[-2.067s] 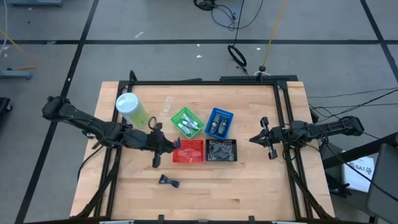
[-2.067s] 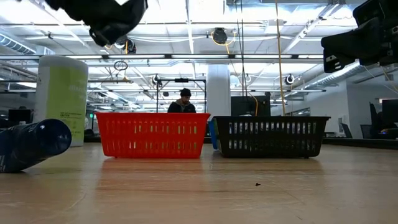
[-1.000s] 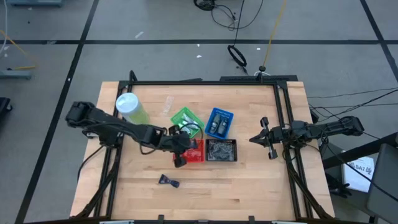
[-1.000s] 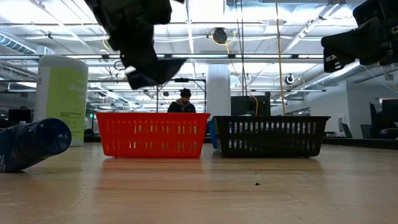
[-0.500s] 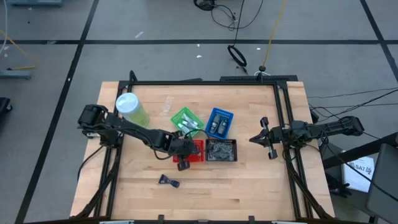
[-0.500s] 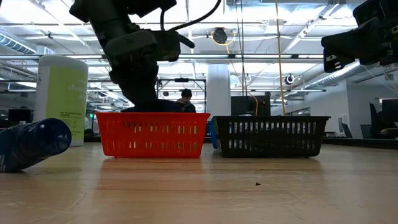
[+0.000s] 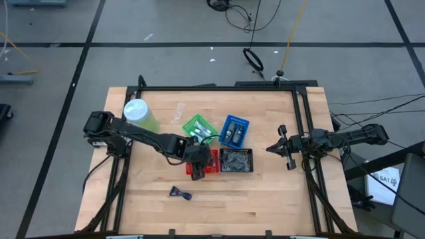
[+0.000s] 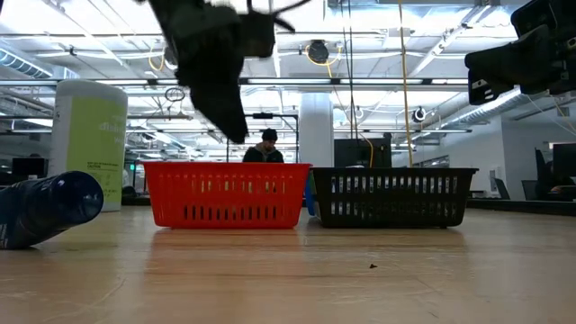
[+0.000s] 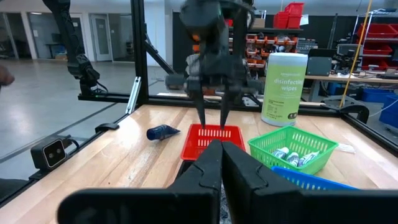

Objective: Pick & Place Travel size toiletries
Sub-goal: Put the shave cream into the red bin

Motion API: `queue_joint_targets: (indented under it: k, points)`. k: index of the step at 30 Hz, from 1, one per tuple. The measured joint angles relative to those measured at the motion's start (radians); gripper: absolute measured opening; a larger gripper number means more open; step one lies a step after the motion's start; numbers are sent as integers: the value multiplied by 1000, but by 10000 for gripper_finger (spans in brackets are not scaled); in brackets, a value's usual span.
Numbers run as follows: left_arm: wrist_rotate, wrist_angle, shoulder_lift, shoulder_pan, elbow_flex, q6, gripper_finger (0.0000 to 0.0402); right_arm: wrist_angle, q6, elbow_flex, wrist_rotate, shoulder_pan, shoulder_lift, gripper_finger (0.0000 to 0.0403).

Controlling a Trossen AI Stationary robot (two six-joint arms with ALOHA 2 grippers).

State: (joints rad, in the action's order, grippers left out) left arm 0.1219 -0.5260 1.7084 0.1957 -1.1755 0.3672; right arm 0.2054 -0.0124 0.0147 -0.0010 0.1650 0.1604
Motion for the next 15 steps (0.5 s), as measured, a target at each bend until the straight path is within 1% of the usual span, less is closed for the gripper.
queue_joint_targets:
  k: [5, 8, 11, 13, 15]
  points:
    - [9, -266, -1, 31, -184, -18, 163, 0, 0, 0, 0, 0, 0, 0]
    - [-19, -361, -2, 69, -269, 19, 163, 0, 0, 0, 0, 0, 0, 0]
    - [-60, -383, -3, 128, -293, 80, 163, 0, 0, 0, 0, 0, 0, 0]
    - [-59, -403, -1, 180, -293, 141, 163, 0, 0, 0, 0, 0, 0, 0]
    - [-32, -419, 1, 239, -288, 220, 163, 0, 0, 0, 0, 0, 0, 0]
